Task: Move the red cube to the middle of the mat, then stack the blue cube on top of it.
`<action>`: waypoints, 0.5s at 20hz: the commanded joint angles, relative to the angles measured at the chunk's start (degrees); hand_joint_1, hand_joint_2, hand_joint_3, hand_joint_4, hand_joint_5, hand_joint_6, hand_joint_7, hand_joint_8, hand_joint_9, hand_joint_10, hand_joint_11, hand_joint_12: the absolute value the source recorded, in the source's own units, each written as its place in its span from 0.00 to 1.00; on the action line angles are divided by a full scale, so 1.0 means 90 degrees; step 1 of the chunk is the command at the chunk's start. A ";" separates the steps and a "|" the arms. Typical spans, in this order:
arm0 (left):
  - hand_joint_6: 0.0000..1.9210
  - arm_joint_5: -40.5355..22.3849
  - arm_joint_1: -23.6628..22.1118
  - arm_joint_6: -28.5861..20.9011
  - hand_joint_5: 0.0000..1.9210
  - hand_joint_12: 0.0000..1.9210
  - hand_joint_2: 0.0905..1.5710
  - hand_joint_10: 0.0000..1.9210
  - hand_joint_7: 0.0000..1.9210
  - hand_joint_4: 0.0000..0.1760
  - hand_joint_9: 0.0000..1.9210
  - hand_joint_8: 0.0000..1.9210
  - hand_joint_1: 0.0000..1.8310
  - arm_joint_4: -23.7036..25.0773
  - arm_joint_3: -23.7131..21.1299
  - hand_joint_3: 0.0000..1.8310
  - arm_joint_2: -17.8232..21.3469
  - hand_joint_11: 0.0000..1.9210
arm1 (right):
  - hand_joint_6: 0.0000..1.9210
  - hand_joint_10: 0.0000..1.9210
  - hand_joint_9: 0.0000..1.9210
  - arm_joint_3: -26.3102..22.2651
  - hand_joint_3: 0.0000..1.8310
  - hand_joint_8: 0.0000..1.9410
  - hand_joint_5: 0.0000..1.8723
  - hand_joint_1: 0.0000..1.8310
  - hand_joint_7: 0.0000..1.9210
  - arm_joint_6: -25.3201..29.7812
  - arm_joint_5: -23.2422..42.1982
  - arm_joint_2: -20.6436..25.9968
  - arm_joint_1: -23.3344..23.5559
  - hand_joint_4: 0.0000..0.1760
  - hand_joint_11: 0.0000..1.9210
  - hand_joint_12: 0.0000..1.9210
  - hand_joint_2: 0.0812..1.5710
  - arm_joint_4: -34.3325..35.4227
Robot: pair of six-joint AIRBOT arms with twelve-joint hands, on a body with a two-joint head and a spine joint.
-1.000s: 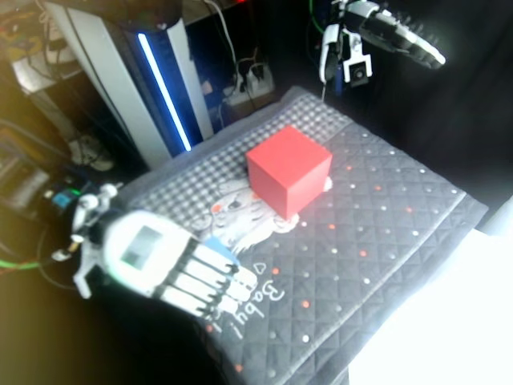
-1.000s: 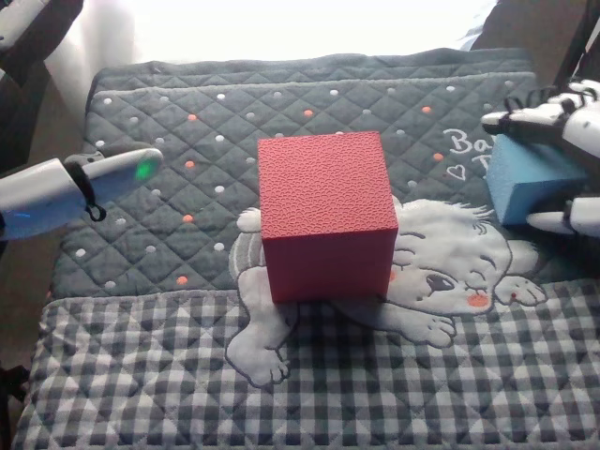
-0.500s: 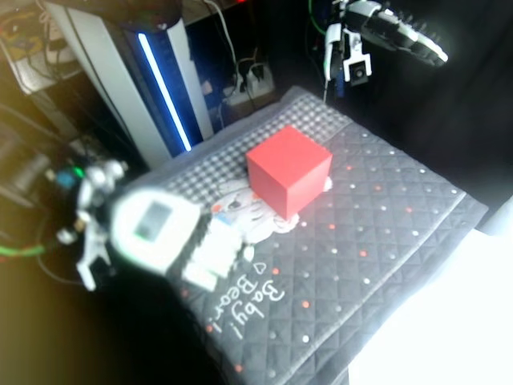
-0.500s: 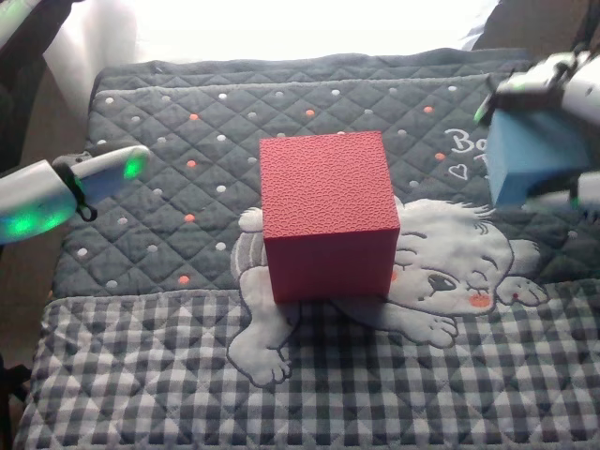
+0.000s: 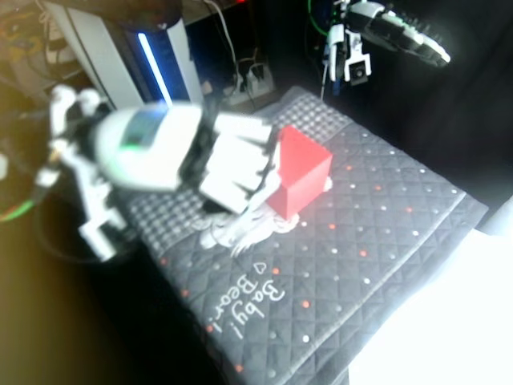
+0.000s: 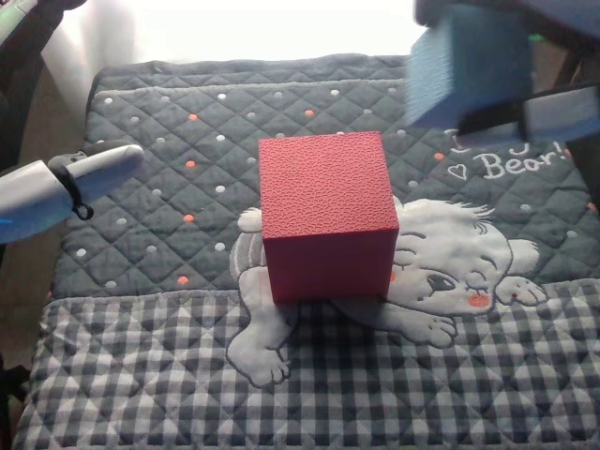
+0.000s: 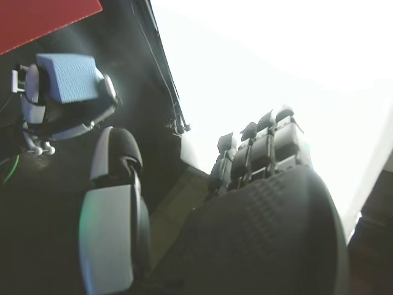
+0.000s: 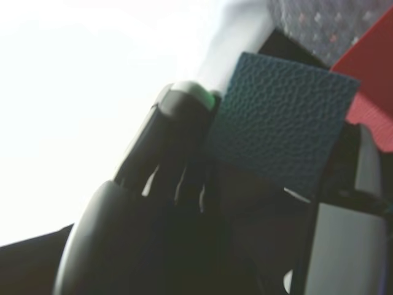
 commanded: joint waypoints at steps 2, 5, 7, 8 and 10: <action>0.00 -0.0953 0.0045 -0.0008 0.04 0.00 0.65 0.00 0.00 0.25 0.00 0.00 0.43 -0.0145 0.0048 0.00 -0.0047 0.00 | 0.18 1.00 0.37 0.0018 0.00 0.86 0.15 0.69 0.31 0.0267 0.0799 -0.0170 0.0305 0.00 0.41 1.00 0.84 -0.0275; 0.00 -0.0936 0.0120 -0.0008 0.04 0.00 0.64 0.00 0.00 0.30 0.00 0.00 0.43 -0.0265 0.0081 0.00 -0.0067 0.00 | 0.44 1.00 0.36 0.0074 0.00 0.85 0.06 0.70 0.31 0.0494 0.0806 -0.0475 0.0413 0.00 0.42 1.00 0.83 -0.0659; 0.01 -0.0940 0.0120 -0.0009 0.05 0.00 0.64 0.00 0.00 0.22 0.00 0.00 0.45 -0.0318 0.0105 0.00 -0.0094 0.00 | 0.73 1.00 0.38 0.0164 0.00 0.92 0.25 0.63 0.35 0.0708 0.0802 -0.0679 0.0414 0.00 0.42 1.00 0.85 -0.0853; 0.01 -0.0939 0.0120 -0.0009 0.05 0.00 0.64 0.00 0.00 0.22 0.00 0.00 0.45 -0.0331 0.0107 0.00 -0.0095 0.00 | 0.73 1.00 0.38 0.0188 0.00 0.92 0.25 0.63 0.35 0.0794 0.0801 -0.0717 0.0413 0.00 0.42 1.00 0.85 -0.0917; 0.01 -0.0952 0.0135 -0.0010 0.05 0.00 0.65 0.00 0.00 0.35 0.00 0.00 0.44 -0.0386 0.0108 0.00 -0.0099 0.00 | 0.52 1.00 0.37 0.0261 0.00 0.84 0.16 0.70 0.33 0.0991 0.0800 -0.0841 0.0360 0.00 0.41 1.00 0.83 -0.1084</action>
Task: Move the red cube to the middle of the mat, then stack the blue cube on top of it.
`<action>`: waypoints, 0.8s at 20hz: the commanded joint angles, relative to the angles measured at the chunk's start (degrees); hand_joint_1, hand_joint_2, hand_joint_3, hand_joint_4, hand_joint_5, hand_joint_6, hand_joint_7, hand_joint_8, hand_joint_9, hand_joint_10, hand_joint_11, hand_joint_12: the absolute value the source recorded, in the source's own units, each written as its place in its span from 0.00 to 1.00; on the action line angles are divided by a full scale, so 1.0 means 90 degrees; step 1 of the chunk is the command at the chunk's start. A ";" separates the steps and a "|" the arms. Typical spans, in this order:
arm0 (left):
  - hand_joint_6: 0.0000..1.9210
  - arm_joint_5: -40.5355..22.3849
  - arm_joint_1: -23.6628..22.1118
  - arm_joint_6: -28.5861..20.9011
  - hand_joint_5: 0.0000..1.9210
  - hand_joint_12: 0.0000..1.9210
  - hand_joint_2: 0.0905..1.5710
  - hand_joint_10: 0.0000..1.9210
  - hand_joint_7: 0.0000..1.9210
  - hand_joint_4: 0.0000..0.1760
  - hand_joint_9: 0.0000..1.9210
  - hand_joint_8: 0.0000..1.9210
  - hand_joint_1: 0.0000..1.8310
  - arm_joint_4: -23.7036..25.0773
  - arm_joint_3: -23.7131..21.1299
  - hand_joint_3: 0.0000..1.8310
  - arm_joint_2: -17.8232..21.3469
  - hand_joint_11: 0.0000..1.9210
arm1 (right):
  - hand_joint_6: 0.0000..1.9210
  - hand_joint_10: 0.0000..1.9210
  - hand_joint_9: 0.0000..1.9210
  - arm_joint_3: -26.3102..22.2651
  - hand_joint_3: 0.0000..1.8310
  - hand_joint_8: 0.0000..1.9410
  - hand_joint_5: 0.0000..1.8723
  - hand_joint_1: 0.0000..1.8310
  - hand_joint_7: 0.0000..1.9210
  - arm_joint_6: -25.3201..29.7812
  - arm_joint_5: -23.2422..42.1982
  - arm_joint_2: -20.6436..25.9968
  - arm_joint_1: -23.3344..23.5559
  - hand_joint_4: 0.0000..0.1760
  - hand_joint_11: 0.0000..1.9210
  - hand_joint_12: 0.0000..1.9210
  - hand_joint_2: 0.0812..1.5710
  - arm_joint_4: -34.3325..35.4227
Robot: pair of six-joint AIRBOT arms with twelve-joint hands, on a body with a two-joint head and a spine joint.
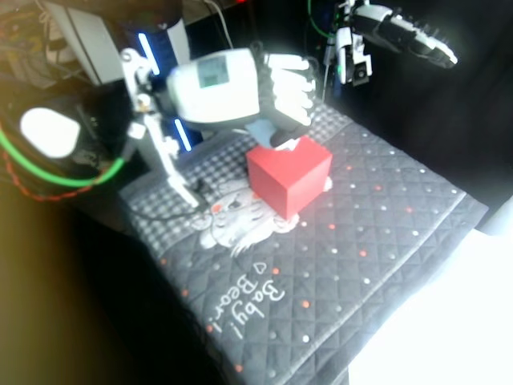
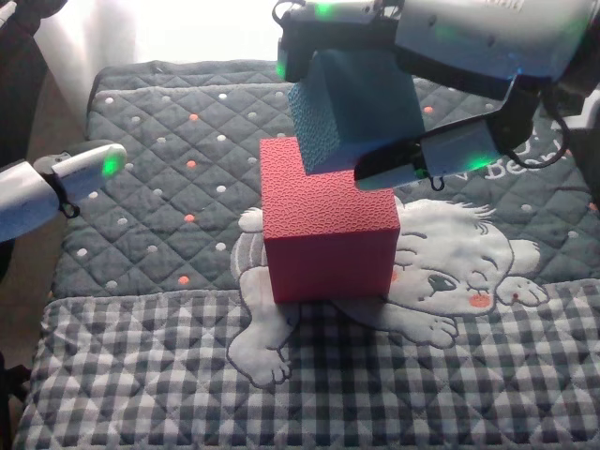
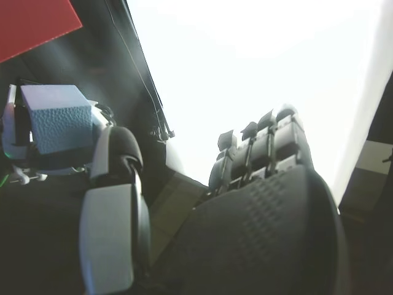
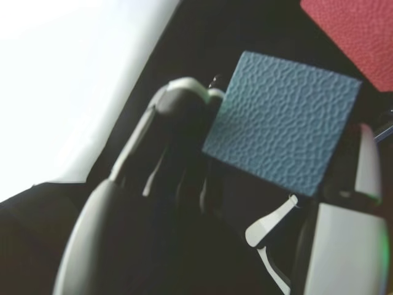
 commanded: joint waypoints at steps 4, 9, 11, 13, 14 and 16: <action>0.00 -0.0806 -0.0028 -0.0012 0.04 0.00 0.65 0.00 0.00 0.40 0.00 0.00 0.44 0.0036 0.0050 0.00 -0.0040 0.00 | 0.56 0.84 0.39 0.0048 0.00 0.75 0.23 0.70 0.38 0.0138 0.0483 -0.0041 0.0041 0.00 0.42 0.92 0.78 -0.0012; 0.01 -0.0781 -0.0005 -0.0054 0.04 0.00 0.67 0.00 0.00 0.50 0.00 0.00 0.44 -0.0045 0.0081 0.01 -0.0074 0.00 | 0.84 0.64 0.10 0.0161 0.00 0.28 0.29 0.46 0.19 0.0408 0.0222 -0.0150 0.0004 0.17 0.11 0.95 0.86 -0.0320; 0.01 -0.0789 0.0004 -0.0077 0.05 0.00 0.68 0.00 0.00 0.48 0.00 0.00 0.43 -0.0064 0.0091 0.01 -0.0093 0.00 | 0.89 0.56 0.07 0.0163 0.00 0.17 0.26 0.42 0.19 0.0408 0.0109 -0.0150 0.0005 0.39 0.02 0.91 0.88 -0.0408; 0.01 -0.0776 0.0009 -0.0108 0.05 0.00 0.70 0.00 0.00 0.42 0.00 0.00 0.42 -0.0065 0.0110 0.01 -0.0114 0.00 | 0.93 0.43 0.00 0.0190 0.00 0.13 0.23 0.37 0.13 0.0408 -0.0108 -0.0157 0.0008 0.70 0.00 0.87 0.91 -0.0531; 0.01 -0.0782 0.0013 -0.0124 0.05 0.00 0.72 0.00 0.00 0.44 0.00 0.00 0.40 -0.0075 0.0110 0.02 -0.0121 0.00 | 0.70 0.25 0.00 0.0201 0.00 0.04 0.07 0.27 0.07 0.0408 -0.0119 -0.0160 0.0008 0.21 0.00 0.73 0.91 -0.0528; 0.00 -0.0782 0.0013 -0.0126 0.05 0.00 0.72 0.00 0.00 0.44 0.00 0.00 0.39 -0.0075 0.0111 0.01 -0.0123 0.00 | 0.35 0.24 0.00 0.0213 0.00 0.01 0.02 0.24 0.05 0.0408 -0.0126 -0.0162 0.0008 0.00 0.00 0.66 0.89 -0.0528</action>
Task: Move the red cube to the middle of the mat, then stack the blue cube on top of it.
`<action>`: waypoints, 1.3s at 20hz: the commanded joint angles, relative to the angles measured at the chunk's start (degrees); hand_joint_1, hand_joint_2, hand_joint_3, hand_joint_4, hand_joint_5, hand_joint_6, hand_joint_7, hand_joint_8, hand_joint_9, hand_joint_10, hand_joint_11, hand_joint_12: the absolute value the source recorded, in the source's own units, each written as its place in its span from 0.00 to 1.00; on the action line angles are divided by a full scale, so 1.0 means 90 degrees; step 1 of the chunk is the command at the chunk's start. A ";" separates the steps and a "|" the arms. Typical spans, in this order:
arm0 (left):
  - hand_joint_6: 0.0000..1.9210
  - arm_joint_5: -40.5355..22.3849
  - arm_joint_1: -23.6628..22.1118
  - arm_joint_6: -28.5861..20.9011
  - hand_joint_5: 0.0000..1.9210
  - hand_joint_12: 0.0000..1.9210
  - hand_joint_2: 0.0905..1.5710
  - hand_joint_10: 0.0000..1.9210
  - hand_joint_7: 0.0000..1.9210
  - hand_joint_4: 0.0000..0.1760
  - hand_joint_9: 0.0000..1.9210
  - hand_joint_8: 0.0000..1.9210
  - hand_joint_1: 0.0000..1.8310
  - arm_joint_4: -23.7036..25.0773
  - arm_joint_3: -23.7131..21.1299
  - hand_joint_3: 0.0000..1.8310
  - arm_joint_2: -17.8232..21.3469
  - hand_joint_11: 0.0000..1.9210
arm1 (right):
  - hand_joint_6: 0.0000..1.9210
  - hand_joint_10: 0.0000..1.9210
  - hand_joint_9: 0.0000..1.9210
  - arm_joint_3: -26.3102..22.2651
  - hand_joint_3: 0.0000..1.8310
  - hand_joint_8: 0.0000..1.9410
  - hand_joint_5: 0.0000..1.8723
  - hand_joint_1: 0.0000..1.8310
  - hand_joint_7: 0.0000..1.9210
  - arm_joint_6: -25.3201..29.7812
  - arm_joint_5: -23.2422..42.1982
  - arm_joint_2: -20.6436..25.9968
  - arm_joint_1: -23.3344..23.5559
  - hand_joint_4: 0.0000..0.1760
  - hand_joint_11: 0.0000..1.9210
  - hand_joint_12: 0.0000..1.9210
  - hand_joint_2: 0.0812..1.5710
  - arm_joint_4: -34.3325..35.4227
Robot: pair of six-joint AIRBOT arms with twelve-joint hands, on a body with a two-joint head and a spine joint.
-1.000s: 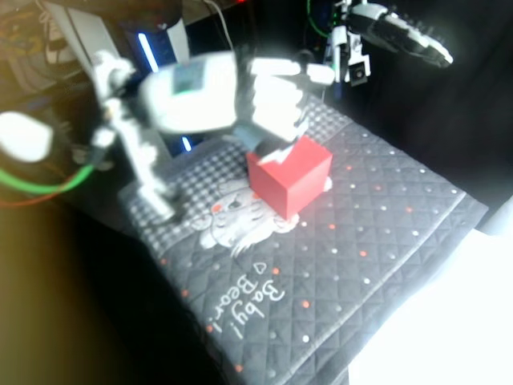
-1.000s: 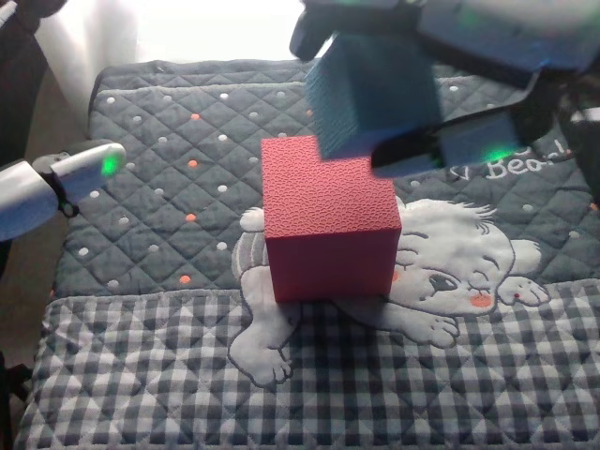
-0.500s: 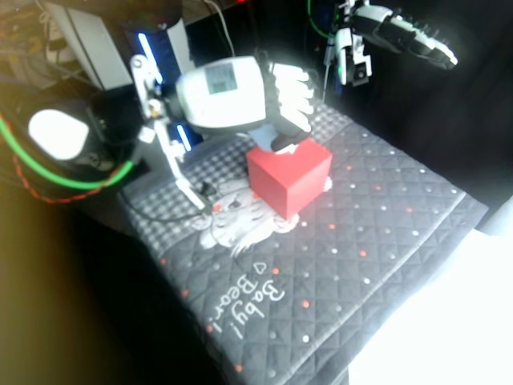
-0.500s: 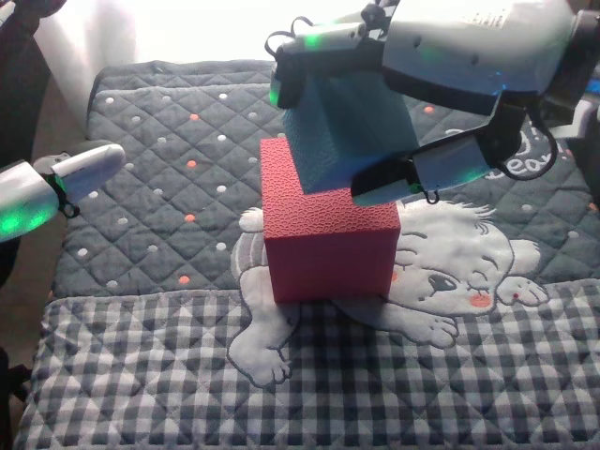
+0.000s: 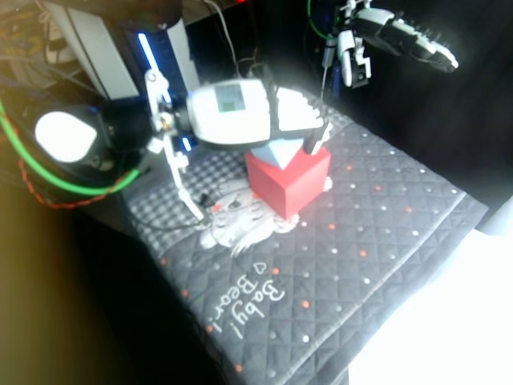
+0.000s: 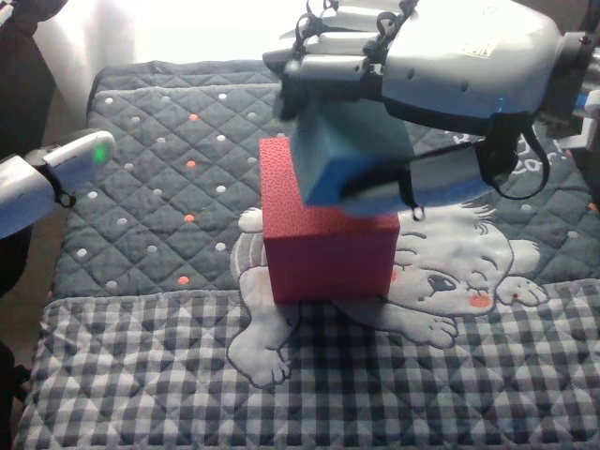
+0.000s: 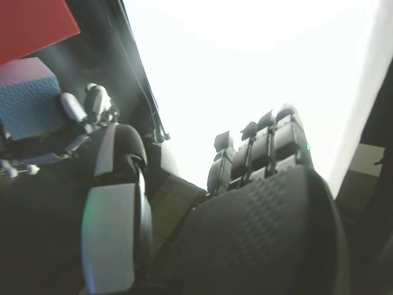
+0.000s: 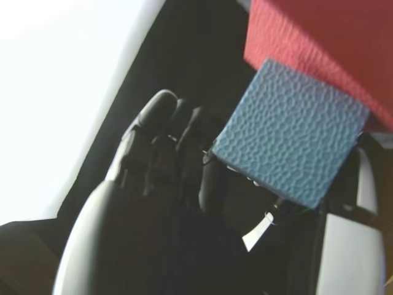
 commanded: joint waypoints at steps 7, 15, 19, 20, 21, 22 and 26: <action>0.00 -0.0851 0.0030 -0.0067 0.04 0.00 0.71 0.00 0.00 0.59 0.00 0.00 0.39 0.0072 0.0038 0.00 -0.0026 0.00 | 0.00 0.01 0.00 -0.0031 0.00 0.00 0.00 0.25 0.00 0.0026 0.0643 0.0033 0.0081 0.00 0.00 0.35 0.71 0.0202; 0.00 -0.1107 0.0194 -0.0085 0.03 0.00 0.69 0.00 0.00 0.59 0.00 0.00 0.40 0.0094 -0.0078 0.00 0.0049 0.00 | 0.00 0.00 0.00 -0.0769 0.01 0.00 0.00 0.08 0.00 -0.0735 0.1253 0.1364 -0.0206 0.00 0.00 0.00 0.73 0.0950; 0.00 -0.1460 0.0342 -0.0083 0.00 0.00 0.70 0.00 0.00 0.71 0.00 0.00 0.31 0.0135 -0.0180 0.00 0.0154 0.00 | 0.00 0.00 0.00 -0.1190 0.01 0.00 0.00 0.07 0.00 -0.1330 0.1622 0.2142 -0.0696 0.00 0.00 0.00 0.78 0.1710; 0.00 -0.1518 0.0375 -0.0071 0.00 0.00 0.70 0.00 0.00 0.79 0.00 0.00 0.27 0.0156 -0.0221 0.00 0.0203 0.00 | 0.00 0.00 0.00 -0.1426 0.01 0.00 0.00 0.09 0.00 -0.2127 0.1663 0.2472 -0.0947 0.00 0.00 0.00 0.79 0.2338; 0.00 -0.1519 0.0376 -0.0052 0.00 0.00 0.70 0.00 0.00 0.79 0.00 0.00 0.27 0.0176 -0.0230 0.00 0.0217 0.00 | 0.00 0.00 0.00 -0.1556 0.01 0.00 0.00 0.09 0.00 -0.2620 0.1678 0.2619 -0.1057 0.00 0.00 0.00 0.79 0.2661; 0.00 -0.1519 0.0375 -0.0046 0.00 0.00 0.70 0.00 0.00 0.88 0.00 0.00 0.29 0.0194 -0.0234 0.00 0.0230 0.00 | 0.00 0.00 0.00 -0.1699 0.00 0.00 0.00 0.13 0.00 -0.3024 0.1770 0.2810 -0.1221 0.09 0.00 0.00 0.78 0.3009; 0.00 -0.1520 0.0367 -0.0033 0.00 0.00 0.69 0.00 0.00 0.72 0.00 0.00 0.30 0.0303 -0.0270 0.00 0.0333 0.00 | 0.00 0.00 0.00 -0.2220 0.00 0.00 0.00 0.17 0.00 -0.4455 0.2609 0.3374 -0.1976 0.20 0.00 0.00 0.78 0.4275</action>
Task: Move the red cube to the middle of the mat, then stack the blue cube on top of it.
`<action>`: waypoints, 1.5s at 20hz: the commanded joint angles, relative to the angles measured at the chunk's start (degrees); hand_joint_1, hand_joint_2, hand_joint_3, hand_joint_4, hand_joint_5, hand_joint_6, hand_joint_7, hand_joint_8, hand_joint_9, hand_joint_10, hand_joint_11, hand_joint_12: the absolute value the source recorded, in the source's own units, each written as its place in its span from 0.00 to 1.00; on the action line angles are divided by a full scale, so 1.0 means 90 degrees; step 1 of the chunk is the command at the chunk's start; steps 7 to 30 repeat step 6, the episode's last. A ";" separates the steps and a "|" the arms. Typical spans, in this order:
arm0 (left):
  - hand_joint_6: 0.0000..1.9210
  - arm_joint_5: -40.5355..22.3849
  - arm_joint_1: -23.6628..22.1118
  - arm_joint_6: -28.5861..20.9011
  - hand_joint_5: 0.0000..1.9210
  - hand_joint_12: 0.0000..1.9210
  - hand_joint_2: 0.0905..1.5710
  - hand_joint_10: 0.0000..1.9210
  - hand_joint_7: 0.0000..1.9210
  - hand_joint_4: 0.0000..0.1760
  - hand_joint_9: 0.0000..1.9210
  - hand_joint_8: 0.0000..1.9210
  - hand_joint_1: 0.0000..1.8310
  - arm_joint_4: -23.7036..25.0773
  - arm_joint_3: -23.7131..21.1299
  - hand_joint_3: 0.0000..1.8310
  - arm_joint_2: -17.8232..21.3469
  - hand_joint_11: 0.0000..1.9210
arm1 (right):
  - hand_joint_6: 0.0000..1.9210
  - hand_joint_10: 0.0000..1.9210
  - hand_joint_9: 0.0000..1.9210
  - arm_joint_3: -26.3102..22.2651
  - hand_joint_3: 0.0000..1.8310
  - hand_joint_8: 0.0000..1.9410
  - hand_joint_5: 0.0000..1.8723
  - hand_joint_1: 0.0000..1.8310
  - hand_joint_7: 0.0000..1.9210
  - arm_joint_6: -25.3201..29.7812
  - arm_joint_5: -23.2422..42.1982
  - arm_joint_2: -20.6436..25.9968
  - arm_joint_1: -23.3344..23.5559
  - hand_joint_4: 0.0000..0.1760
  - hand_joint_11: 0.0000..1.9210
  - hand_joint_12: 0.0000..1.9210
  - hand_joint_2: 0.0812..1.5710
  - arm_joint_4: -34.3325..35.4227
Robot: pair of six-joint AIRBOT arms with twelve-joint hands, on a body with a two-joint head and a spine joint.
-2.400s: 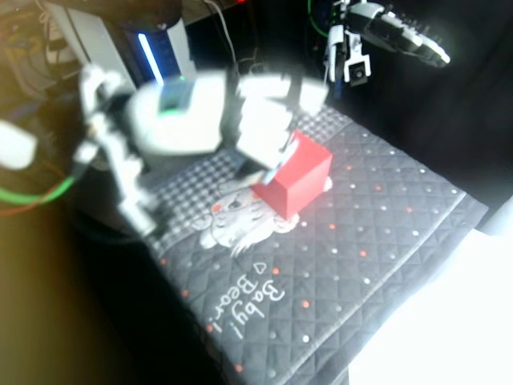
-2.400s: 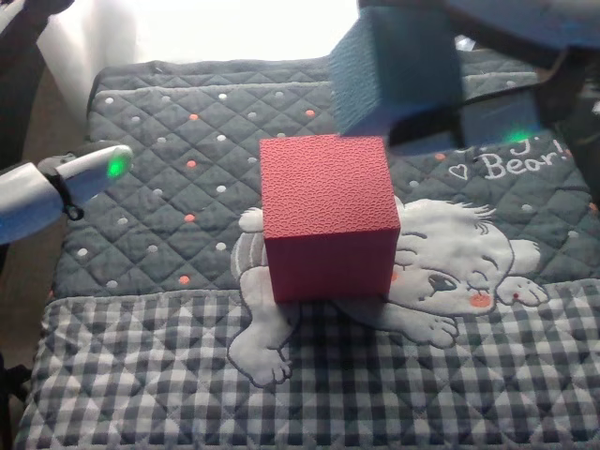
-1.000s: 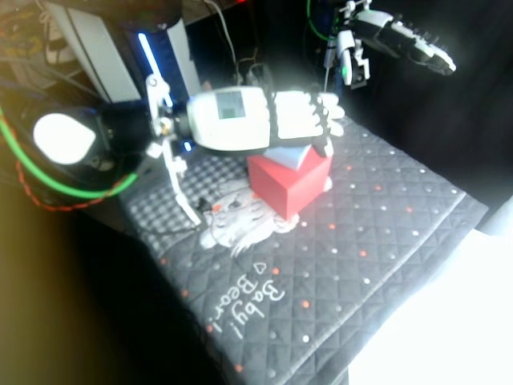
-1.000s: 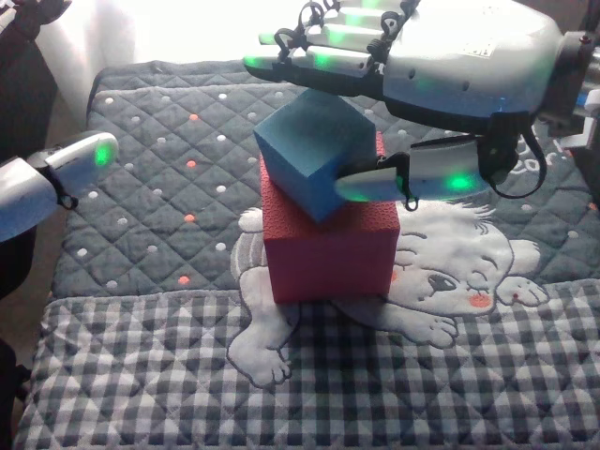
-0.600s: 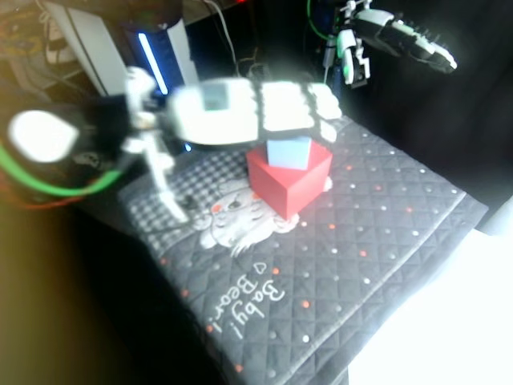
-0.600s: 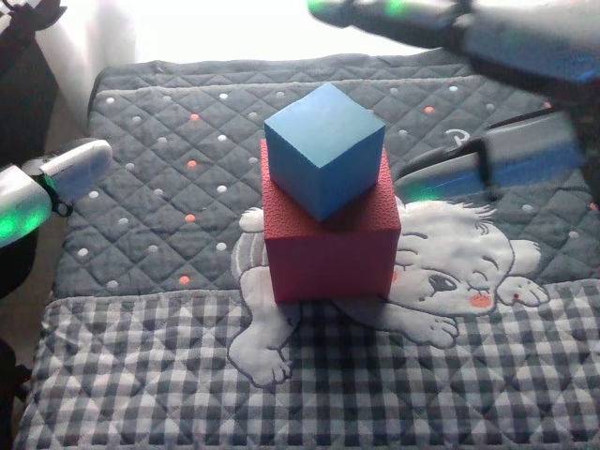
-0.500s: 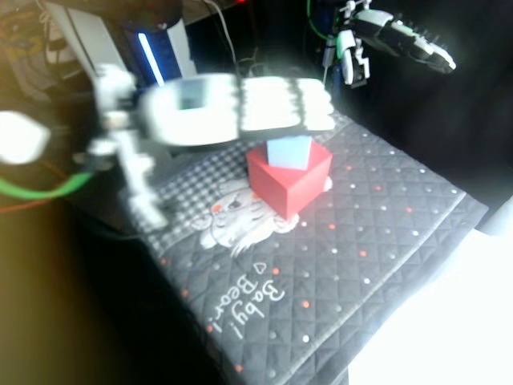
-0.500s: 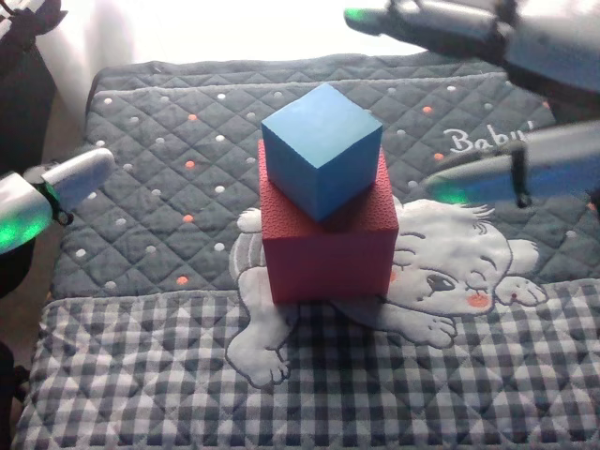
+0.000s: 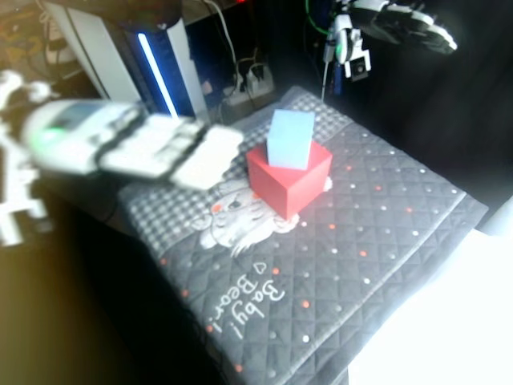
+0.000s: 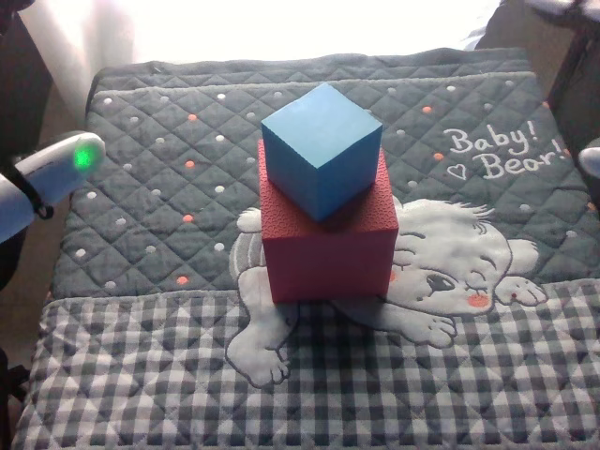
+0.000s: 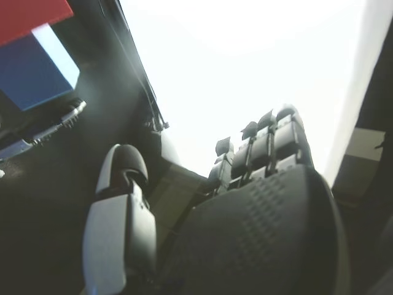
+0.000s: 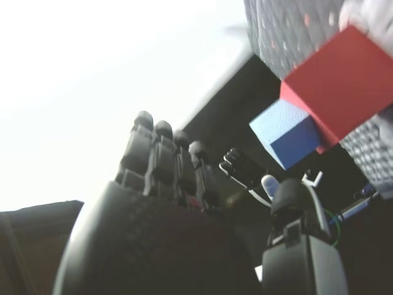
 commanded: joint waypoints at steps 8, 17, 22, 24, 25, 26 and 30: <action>0.00 -0.0845 -0.0110 0.0207 0.00 0.00 0.73 0.00 0.00 1.00 0.00 0.00 0.20 0.0256 -0.0103 0.01 0.0372 0.00 | 0.00 0.00 0.00 -0.0449 0.00 0.00 0.00 0.26 0.00 -0.0417 0.3038 0.0566 -0.0846 0.38 0.00 0.00 0.73 0.0694; 0.00 -0.0845 -0.0110 0.0207 0.00 0.00 0.73 0.00 0.00 1.00 0.00 0.00 0.20 0.0256 -0.0103 0.01 0.0372 0.00 | 0.00 0.00 0.00 -0.0449 0.00 0.00 0.00 0.26 0.00 -0.0417 0.3038 0.0566 -0.0846 0.38 0.00 0.00 0.73 0.0694; 0.00 -0.0845 -0.0110 0.0207 0.00 0.00 0.73 0.00 0.00 1.00 0.00 0.00 0.20 0.0256 -0.0103 0.01 0.0372 0.00 | 0.00 0.00 0.00 -0.0449 0.00 0.00 0.00 0.26 0.00 -0.0417 0.3038 0.0566 -0.0846 0.38 0.00 0.00 0.73 0.0694; 0.00 -0.0845 -0.0110 0.0207 0.00 0.00 0.73 0.00 0.00 1.00 0.00 0.00 0.20 0.0256 -0.0103 0.01 0.0372 0.00 | 0.00 0.00 0.00 -0.0449 0.00 0.00 0.00 0.26 0.00 -0.0417 0.3038 0.0566 -0.0846 0.38 0.00 0.00 0.73 0.0694; 0.00 -0.0845 -0.0110 0.0207 0.00 0.00 0.73 0.00 0.00 1.00 0.00 0.00 0.20 0.0256 -0.0103 0.01 0.0372 0.00 | 0.00 0.00 0.00 -0.0449 0.00 0.00 0.00 0.26 0.00 -0.0417 0.3038 0.0566 -0.0846 0.38 0.00 0.00 0.73 0.0694; 0.00 -0.0845 -0.0110 0.0207 0.00 0.00 0.73 0.00 0.00 1.00 0.00 0.00 0.20 0.0256 -0.0103 0.01 0.0372 0.00 | 0.00 0.00 0.00 -0.0449 0.00 0.00 0.00 0.26 0.00 -0.0417 0.3038 0.0566 -0.0846 0.38 0.00 0.00 0.73 0.0694; 0.00 -0.0845 -0.0110 0.0207 0.00 0.00 0.73 0.00 0.00 1.00 0.00 0.00 0.20 0.0256 -0.0103 0.01 0.0372 0.00 | 0.00 0.00 0.00 -0.0449 0.00 0.00 0.00 0.26 0.00 -0.0417 0.3038 0.0566 -0.0846 0.38 0.00 0.00 0.73 0.0694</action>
